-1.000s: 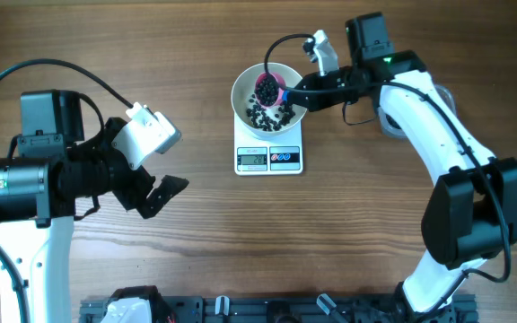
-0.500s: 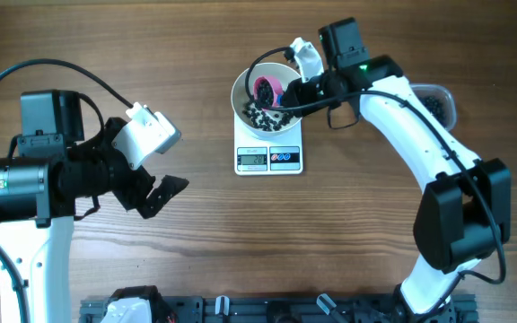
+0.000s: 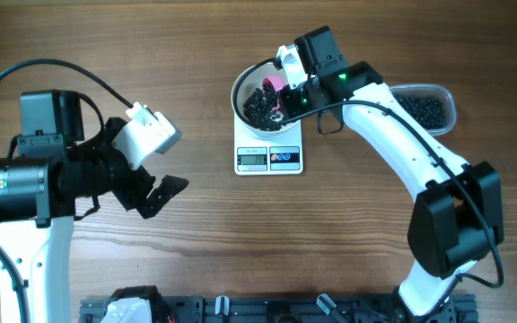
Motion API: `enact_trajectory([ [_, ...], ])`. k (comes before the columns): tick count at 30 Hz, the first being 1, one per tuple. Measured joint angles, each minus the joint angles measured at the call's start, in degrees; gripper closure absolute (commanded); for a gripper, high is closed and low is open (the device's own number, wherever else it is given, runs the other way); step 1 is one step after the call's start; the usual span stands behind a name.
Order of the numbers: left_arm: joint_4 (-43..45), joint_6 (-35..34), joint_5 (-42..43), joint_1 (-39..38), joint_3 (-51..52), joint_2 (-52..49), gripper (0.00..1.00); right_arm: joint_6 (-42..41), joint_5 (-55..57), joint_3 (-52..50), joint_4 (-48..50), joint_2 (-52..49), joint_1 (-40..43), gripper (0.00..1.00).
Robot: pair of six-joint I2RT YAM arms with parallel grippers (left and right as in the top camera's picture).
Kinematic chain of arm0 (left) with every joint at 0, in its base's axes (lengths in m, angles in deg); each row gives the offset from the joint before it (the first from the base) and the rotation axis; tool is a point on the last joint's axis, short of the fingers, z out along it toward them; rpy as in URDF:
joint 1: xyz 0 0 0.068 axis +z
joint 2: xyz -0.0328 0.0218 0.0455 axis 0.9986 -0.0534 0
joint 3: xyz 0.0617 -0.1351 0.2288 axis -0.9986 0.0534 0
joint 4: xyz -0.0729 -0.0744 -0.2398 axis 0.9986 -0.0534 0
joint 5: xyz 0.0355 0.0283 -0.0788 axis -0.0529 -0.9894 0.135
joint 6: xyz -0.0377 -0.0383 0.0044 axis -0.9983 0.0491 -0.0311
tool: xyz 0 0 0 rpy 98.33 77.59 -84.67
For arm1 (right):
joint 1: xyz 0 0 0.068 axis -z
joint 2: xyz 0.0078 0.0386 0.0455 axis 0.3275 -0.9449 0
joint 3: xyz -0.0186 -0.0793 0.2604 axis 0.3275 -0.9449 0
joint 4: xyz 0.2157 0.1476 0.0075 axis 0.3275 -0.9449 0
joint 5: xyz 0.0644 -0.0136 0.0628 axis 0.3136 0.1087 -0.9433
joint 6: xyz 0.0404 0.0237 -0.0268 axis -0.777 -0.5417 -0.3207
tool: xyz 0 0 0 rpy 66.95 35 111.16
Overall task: Scoop item into bowl and weigh 150g on scale
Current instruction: 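Tip the pink scoop with the right gripper to pour beans into the bowl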
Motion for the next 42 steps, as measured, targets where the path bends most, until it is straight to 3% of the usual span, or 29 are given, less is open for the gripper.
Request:
enact_trajectory([
  [17,0.0,0.0,0.0,0.0,0.0,0.0,0.0,0.8,10.5,0.0,-0.8,6.4,-1.3,0.96],
  [42,0.0,0.0,0.0,0.0,0.0,0.0,0.0,2.6,13.0,0.0,-4.4,10.0,-3.8,0.96],
])
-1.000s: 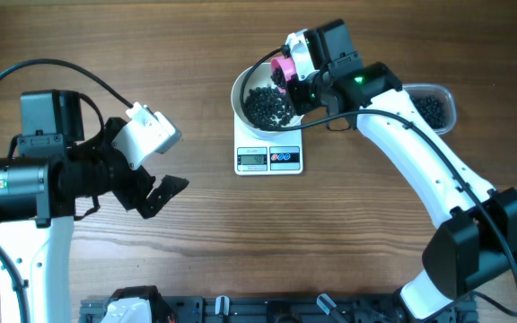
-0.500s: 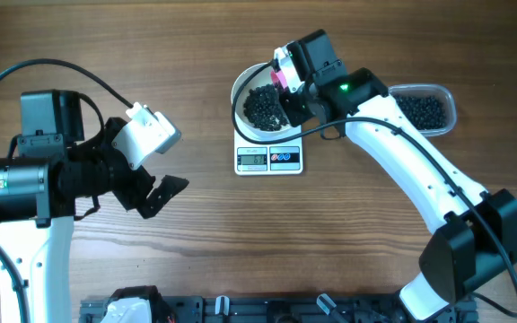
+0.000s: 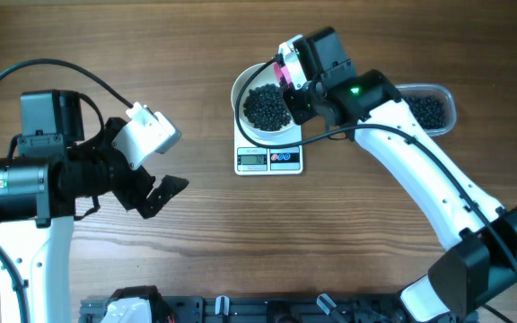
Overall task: Scoop item into bowl and weigh 150g on scale
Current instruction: 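Tip the pink scoop with the right gripper to pour beans into the bowl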
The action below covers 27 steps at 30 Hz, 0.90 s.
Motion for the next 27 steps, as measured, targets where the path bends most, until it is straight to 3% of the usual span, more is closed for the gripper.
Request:
enact_trajectory([
  [27,0.0,0.0,0.0,0.0,0.0,0.0,0.0,0.7,3.7,0.0,1.0,0.8,0.0,0.96],
])
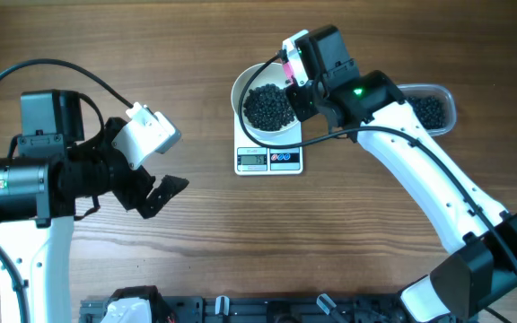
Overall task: Scoop item into bowl and weigh 150g on scale
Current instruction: 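Tip the pink scoop with the right gripper to pour beans into the bowl, then return the empty pink scoop with the right gripper to the bean tub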
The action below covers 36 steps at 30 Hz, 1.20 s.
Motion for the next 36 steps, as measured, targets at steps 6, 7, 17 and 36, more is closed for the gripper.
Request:
enact_trajectory([
  [6,0.0,0.0,0.0,0.0,0.0,0.0,0.0,1.4,0.2,0.0,1.5,0.1,0.0,0.96],
  [7,0.0,0.0,0.0,0.0,0.0,0.0,0.0,1.4,0.2,0.0,2.0,0.5,0.0,0.96],
  [17,0.0,0.0,0.0,0.0,0.0,0.0,0.0,3.1,2.7,-0.2,2.7,0.5,-2.2,0.96],
  [36,0.0,0.0,0.0,0.0,0.0,0.0,0.0,4.2,13.3,4.7,-3.7,0.8,-1.8,0.96],
])
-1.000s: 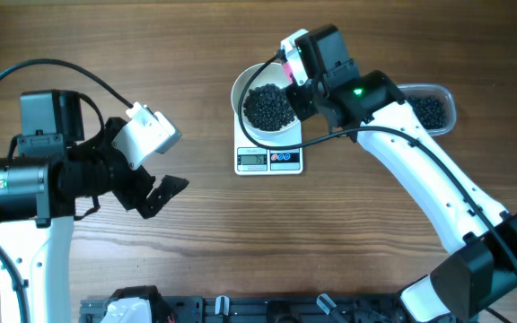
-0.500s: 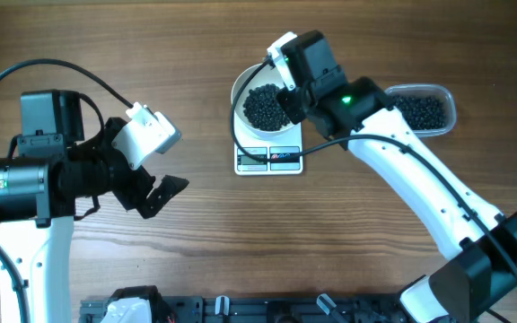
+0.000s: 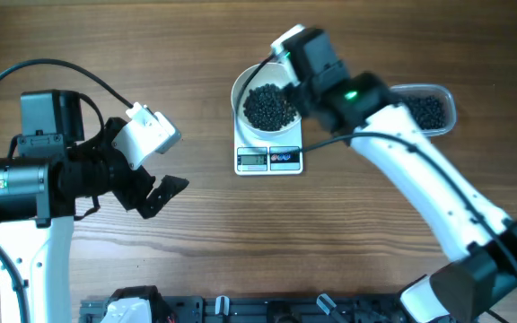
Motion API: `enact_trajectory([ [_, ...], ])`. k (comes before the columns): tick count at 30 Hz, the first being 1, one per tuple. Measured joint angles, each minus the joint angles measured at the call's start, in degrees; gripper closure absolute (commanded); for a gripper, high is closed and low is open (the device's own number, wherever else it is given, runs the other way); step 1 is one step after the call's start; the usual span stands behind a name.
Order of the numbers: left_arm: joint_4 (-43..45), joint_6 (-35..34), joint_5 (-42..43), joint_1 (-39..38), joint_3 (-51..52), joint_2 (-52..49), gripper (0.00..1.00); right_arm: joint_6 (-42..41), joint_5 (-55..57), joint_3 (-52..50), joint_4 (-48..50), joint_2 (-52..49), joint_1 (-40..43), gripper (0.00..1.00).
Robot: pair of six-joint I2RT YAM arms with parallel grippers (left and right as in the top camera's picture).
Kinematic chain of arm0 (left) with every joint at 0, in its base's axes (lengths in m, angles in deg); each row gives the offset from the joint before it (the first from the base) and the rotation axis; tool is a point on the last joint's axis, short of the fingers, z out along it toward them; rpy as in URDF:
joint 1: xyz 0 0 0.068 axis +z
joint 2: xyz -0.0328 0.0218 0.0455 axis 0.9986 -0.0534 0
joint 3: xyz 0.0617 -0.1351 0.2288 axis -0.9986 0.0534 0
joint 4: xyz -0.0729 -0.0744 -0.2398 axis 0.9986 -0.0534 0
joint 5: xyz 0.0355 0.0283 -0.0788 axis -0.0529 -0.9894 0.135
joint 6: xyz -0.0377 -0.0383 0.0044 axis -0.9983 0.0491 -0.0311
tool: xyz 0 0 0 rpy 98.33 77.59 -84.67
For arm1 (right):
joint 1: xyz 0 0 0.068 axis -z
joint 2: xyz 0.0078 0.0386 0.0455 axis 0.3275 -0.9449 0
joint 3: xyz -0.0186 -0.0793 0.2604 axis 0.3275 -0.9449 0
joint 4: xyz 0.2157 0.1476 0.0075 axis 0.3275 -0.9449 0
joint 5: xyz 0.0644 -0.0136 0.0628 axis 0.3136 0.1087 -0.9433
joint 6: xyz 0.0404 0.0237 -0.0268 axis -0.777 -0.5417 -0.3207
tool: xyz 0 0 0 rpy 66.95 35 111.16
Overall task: Scoop item into bowl and weigh 150g on scale
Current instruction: 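Return the empty pink scoop with the right gripper to the bean tub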
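A white bowl (image 3: 238, 97) holding a heap of black beans (image 3: 267, 106) stands on the small white scale (image 3: 269, 159). My right gripper (image 3: 283, 56) hovers over the bowl's far right rim, blurred by motion. Its wrist covers the fingers, and no scoop shows. My left gripper (image 3: 163, 192) hangs open and empty over the table at the left, far from the bowl.
A clear tray (image 3: 449, 97) of black beans sits at the right, partly under the right arm. A dark rack (image 3: 240, 309) runs along the near table edge.
My right wrist has turned and shifted slightly left over the bowl's rim. The pink scoop that showed at the gripper is now hidden. The left arm has not moved.
First my right gripper held a pink scoop tipped inside the bowl, with beans heaped on one side. Then the scoop was at the bowl's right rim and the beans filled the middle. It stayed there, and now the wrist has rotated above the rim.
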Motion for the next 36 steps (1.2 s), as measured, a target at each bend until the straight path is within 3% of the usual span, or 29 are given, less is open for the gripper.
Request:
enact_trajectory([
  [8,0.0,0.0,0.0,0.0,0.0,0.0,0.0,-0.7,3.7,3.7,-15.2,9.2,26.0,0.96],
  [11,0.0,0.0,0.0,0.0,0.0,0.0,0.0,-0.7,0.8,3.0,-17.3,7.6,30.1,0.96],
  [26,0.0,0.0,0.0,0.0,0.0,0.0,0.0,-3.5,-10.7,-3.8,-13.4,-7.6,32.1,0.96],
  [36,0.0,0.0,0.0,0.0,0.0,0.0,0.0,-3.7,-15.7,-3.8,-15.1,-8.4,32.2,0.96],
])
